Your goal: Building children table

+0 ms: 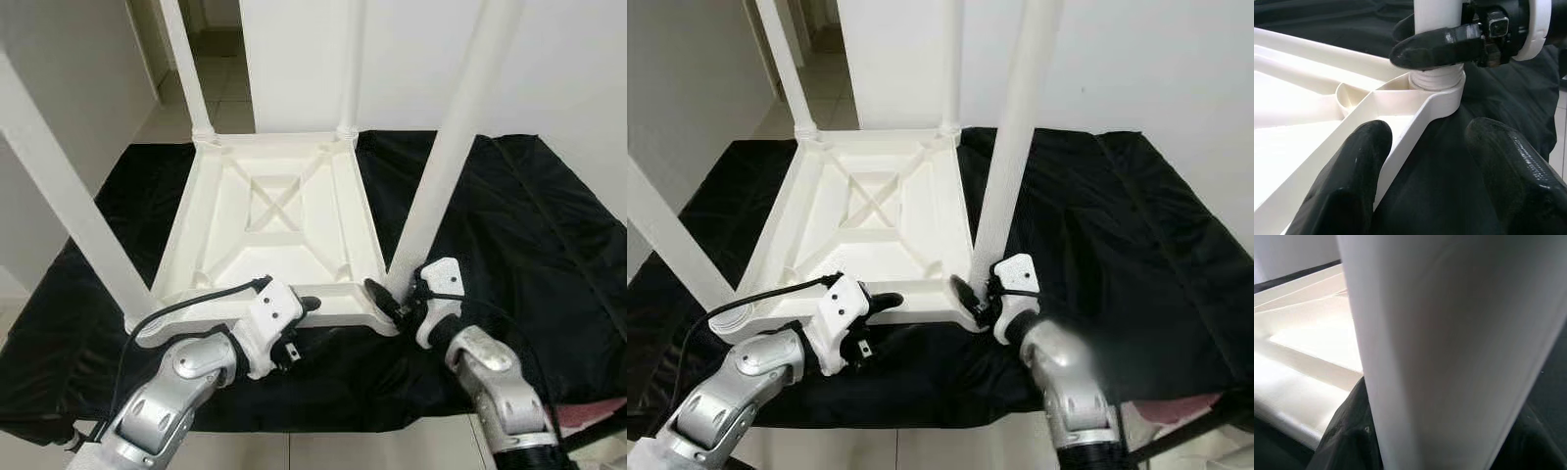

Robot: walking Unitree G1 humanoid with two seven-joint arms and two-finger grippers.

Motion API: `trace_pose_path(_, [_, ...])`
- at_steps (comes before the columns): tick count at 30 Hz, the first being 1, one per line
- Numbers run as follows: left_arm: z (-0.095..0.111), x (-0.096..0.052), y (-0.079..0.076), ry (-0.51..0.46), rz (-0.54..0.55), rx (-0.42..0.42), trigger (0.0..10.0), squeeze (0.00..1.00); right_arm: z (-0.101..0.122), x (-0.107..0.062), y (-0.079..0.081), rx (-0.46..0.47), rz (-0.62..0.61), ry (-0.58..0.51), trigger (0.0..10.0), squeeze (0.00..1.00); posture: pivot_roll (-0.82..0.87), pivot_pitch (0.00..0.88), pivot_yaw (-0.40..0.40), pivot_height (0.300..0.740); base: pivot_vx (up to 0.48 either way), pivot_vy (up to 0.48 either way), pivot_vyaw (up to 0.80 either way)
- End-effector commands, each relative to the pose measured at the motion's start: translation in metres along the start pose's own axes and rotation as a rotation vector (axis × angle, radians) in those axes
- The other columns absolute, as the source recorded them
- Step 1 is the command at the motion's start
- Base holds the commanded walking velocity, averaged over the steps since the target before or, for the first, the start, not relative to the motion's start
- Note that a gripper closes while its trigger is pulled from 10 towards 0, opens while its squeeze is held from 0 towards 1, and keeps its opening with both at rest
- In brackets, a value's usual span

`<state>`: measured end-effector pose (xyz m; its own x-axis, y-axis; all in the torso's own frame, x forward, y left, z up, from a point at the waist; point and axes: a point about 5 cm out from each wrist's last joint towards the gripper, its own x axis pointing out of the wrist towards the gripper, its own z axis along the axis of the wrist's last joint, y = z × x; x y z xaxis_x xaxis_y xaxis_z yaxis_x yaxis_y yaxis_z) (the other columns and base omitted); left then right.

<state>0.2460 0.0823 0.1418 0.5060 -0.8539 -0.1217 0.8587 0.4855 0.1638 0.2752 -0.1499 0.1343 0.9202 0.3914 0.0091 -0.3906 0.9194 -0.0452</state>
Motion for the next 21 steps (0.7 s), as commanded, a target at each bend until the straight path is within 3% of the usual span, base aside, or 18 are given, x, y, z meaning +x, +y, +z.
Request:
trace_pose_path(1, [0.001, -0.001, 0.001, 0.002, -0.028, 0.006, 10.0, 0.00, 0.001, -0.001, 0.001, 0.034, -0.091, 0.001, 10.0, 0.00, -0.06, 0.034, 0.041, 0.740, 0.000, 0.000, 0.00])
trace_pose_path(4, [0.002, 0.001, 0.001, -0.001, -0.031, 0.006, 10.0, 0.00, -0.011, -0.005, 0.023, 0.086, -0.243, 0.063, 10.0, 0.00, -0.06, 0.038, 0.045, 0.740, 0.000, 0.000, 0.00])
trace_pose_path(9, [0.002, 0.001, 0.001, -0.002, -0.029, 0.007, 10.0, 0.00, -0.011, -0.002, 0.038, 0.108, -0.267, 0.065, 10.0, 0.00, -0.06, 0.040, 0.050, 0.740, 0.000, 0.000, 0.00])
trace_pose_path(10, [0.002, 0.001, 0.002, -0.003, -0.028, 0.008, 10.0, 0.00, -0.009, -0.001, 0.040, 0.106, -0.265, 0.058, 10.0, 0.94, -0.06, 0.040, 0.050, 0.740, 0.000, 0.000, 0.00])
trace_pose_path(12, [0.003, 0.002, 0.003, -0.002, -0.030, 0.013, 10.0, 0.00, -0.005, 0.000, 0.040, 0.129, -0.248, 0.031, 10.0, 1.00, -0.07, 0.035, 0.056, 0.740, 0.000, 0.000, 0.00])
trace_pose_path(15, [0.003, 0.002, 0.004, -0.002, -0.037, 0.017, 10.0, 0.00, 0.005, -0.001, 0.034, 0.135, -0.237, -0.033, 10.0, 1.00, -0.07, 0.036, 0.061, 0.740, 0.000, 0.000, 0.00])
trace_pose_path(21, [0.003, 0.002, 0.007, 0.000, -0.031, 0.021, 10.0, 0.00, 0.013, -0.005, 0.027, 0.099, -0.224, -0.059, 10.0, 1.00, -0.07, 0.038, 0.059, 0.740, 0.000, 0.000, 0.00])
